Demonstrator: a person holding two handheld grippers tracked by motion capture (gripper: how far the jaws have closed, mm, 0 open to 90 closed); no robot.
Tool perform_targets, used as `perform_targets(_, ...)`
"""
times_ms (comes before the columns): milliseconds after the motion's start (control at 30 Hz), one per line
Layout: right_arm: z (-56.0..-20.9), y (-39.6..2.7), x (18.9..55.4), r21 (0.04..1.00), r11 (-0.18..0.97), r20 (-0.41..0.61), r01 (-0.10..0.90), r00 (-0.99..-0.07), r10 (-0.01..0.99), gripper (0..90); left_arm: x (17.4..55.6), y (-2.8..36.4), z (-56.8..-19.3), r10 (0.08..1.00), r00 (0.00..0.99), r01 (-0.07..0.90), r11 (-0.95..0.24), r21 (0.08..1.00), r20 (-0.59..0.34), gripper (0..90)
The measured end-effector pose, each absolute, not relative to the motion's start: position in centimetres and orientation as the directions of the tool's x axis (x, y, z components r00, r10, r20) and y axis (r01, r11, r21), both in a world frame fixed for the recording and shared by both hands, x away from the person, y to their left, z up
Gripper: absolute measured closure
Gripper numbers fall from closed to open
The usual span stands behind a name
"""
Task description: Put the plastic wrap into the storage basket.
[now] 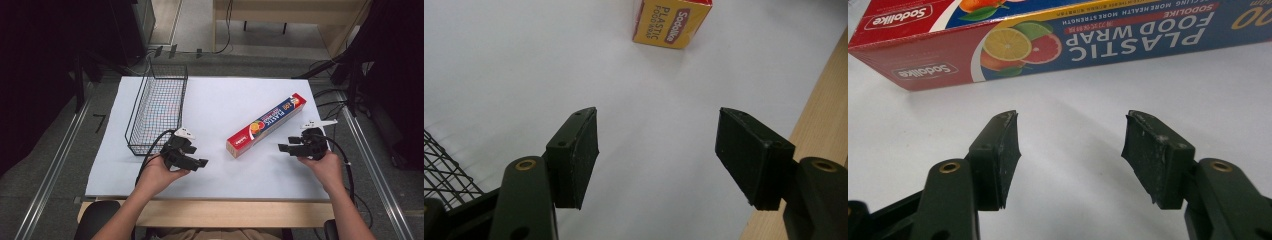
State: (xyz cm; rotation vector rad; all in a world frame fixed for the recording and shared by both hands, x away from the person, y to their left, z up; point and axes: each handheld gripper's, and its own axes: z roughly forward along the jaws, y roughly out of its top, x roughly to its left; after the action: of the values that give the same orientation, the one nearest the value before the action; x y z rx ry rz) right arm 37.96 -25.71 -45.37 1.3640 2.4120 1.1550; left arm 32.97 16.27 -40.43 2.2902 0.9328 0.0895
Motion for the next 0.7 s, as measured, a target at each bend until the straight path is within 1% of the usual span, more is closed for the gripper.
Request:
perform_targets(200, -45.37, -25.55, 38.18, 0.669, 0.278, 0.259, 0.69, -0.566, 0.783, 40.3, 32.96, 16.5, -40.42, 0.646, 0.744, 0.599, -0.528, 0.601, -0.174, 34.5)
perform_targets(367, -45.34, -25.48, 38.15, 0.678, 0.3, 0.238, 0.671, -0.586, 0.774, 40.3, 32.84, 16.48, -40.35, 0.642, 0.748, 0.589, -0.527, 0.612, -0.167, 34.5)
perform_targets(467, -45.16, -25.34, 38.16, 0.677, 0.294, 0.239, 0.675, -0.579, 0.78, 40.3, 32.84, 16.53, -40.22, 0.64, 0.749, 0.588, -0.521, 0.618, -0.173, 34.6)
perform_targets(567, -44.99, -25.28, 38.26, 0.659, 0.258, 0.264, 0.707, -0.538, 0.8, 40.3, 32.87, 16.52, -40.24, 0.638, 0.751, 0.585, -0.525, 0.618, -0.169, 34.6)
perform_targets(700, -44.61, -25.35, 38.21, 0.674, 0.244, 0.262, 0.697, -0.534, 0.804, 40.3, 33.04, 16.32, -40.35, 0.642, 0.747, 0.59, -0.524, 0.615, -0.17, 33.8)
